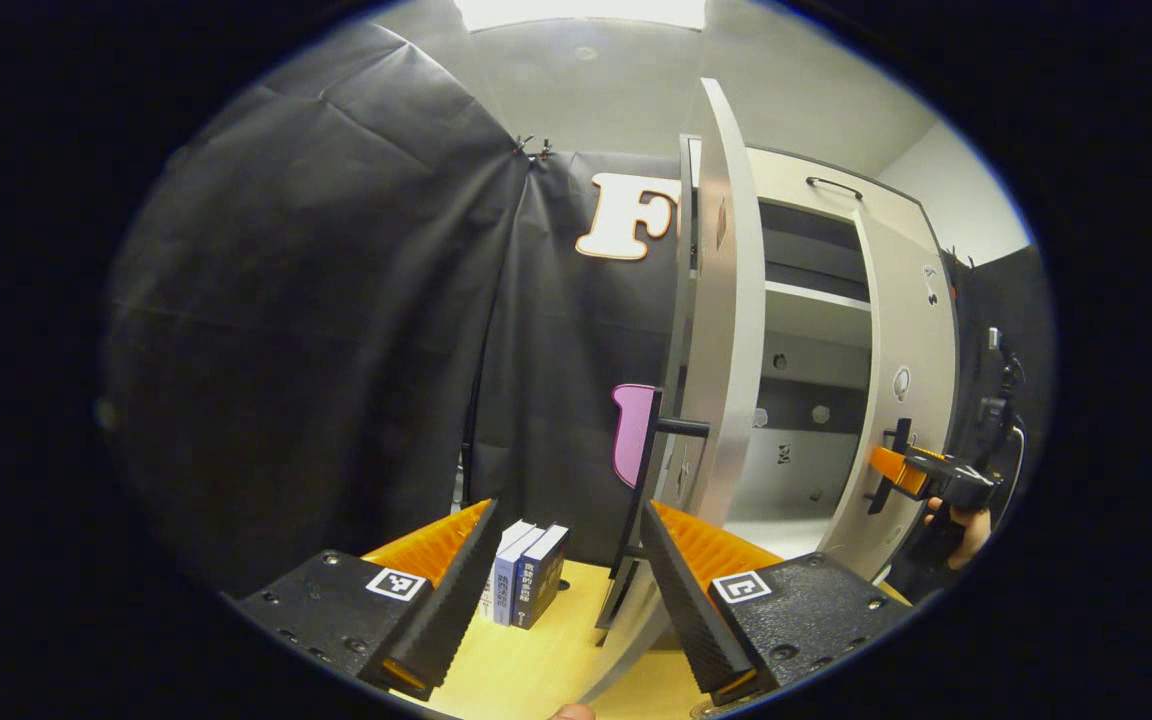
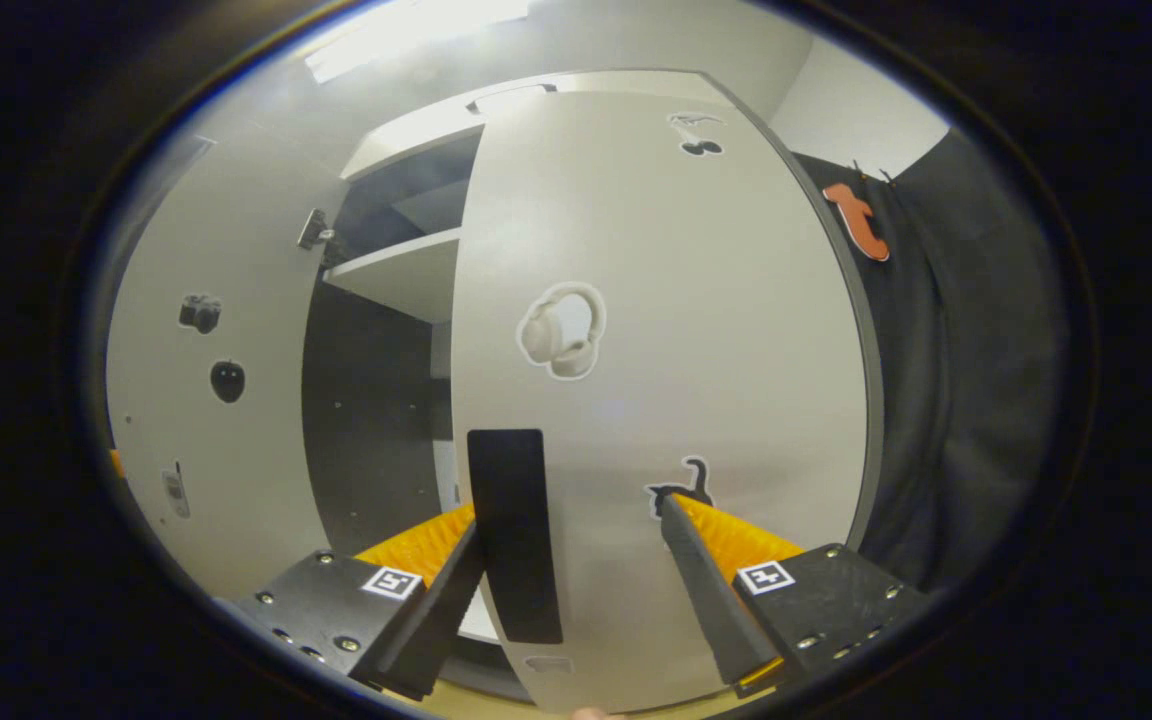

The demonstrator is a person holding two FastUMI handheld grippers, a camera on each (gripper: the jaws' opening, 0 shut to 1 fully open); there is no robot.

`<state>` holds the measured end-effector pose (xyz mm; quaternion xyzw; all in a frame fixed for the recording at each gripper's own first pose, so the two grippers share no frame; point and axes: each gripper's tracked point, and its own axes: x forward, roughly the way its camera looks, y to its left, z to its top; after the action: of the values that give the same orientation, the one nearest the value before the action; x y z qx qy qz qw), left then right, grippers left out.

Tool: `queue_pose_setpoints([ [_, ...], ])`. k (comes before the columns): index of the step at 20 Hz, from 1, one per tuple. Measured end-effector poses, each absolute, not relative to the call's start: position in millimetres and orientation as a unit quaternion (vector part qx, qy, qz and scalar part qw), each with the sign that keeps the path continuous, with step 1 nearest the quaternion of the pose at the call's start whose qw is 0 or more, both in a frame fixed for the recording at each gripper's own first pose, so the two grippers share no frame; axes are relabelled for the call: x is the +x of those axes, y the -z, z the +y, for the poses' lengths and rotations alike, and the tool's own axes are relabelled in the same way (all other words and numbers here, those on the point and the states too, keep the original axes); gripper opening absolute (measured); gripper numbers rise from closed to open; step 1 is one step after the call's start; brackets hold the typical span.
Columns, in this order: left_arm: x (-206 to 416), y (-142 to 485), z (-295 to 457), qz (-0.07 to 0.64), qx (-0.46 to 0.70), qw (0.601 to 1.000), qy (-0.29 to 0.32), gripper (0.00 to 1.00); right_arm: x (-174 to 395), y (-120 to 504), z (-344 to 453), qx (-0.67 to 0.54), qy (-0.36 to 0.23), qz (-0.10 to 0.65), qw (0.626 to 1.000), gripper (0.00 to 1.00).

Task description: Grasp the bottle in the cabinet with the left hand and place it on the coaster, then close the right door with the right hand and the left door with the left hand.

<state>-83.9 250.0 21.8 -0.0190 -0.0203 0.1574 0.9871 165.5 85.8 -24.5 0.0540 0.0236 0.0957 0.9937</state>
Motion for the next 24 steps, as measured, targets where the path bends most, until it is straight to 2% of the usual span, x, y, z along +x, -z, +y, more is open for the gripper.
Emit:
queue_pose_setpoints([
  [5,-70.1,-15.0,252.1,-0.013,-0.032,0.99,-0.136,0.89,166.5,26.7,86.9,0.05,-0.086,0.02,0.995,0.97],
  [6,-69.5,-15.0,253.6,-0.013,-0.032,0.991,-0.131,0.89,166.9,27.6,86.8,0.05,-0.083,0.02,0.995,0.99],
  [7,-65.6,-14.6,254.3,-0.011,-0.031,0.992,-0.124,0.84,167.5,27.7,87.1,0.05,-0.081,0.02,0.995,0.99],
  [8,-63.7,-15.2,253.7,-0.011,-0.031,0.993,-0.115,0.89,167.3,28.1,86.8,0.05,-0.078,0.018,0.996,0.99],
  [10,-60.6,-15.1,253.8,-0.008,-0.028,0.994,-0.101,0.89,166.7,28.6,87.2,0.053,-0.075,0.017,0.996,0.97],
  [13,-54.0,-13.4,250.8,0.0,-0.016,0.997,-0.074,0.89,164.7,31.2,88.3,0.07,-0.081,0.03,0.994,1.0],
  [14,-51.9,-14.7,247.9,0.001,-0.012,0.998,-0.064,0.83,161.2,33.0,88.1,0.087,-0.084,0.037,0.992,1.0],
  [15,-50.8,-15.7,248.9,0.001,-0.008,0.998,-0.061,0.87,157.2,32.2,87.9,0.103,-0.086,0.039,0.99,1.0],
  [16,-48.7,-16.1,247.7,0.002,-0.005,0.998,-0.057,0.81,152.0,31.5,86.8,0.113,-0.086,0.041,0.989,1.0],
  [17,-46.7,-16.0,244.3,0.003,-0.001,0.999,-0.049,0.86,147.7,30.6,86.2,0.114,-0.085,0.04,0.989,1.0],
  [24,-33.5,-11.2,200.8,0.006,-0.016,1.0,0.022,0.84,121.5,18.1,55.9,0.077,-0.061,0.023,0.995,1.0],
])
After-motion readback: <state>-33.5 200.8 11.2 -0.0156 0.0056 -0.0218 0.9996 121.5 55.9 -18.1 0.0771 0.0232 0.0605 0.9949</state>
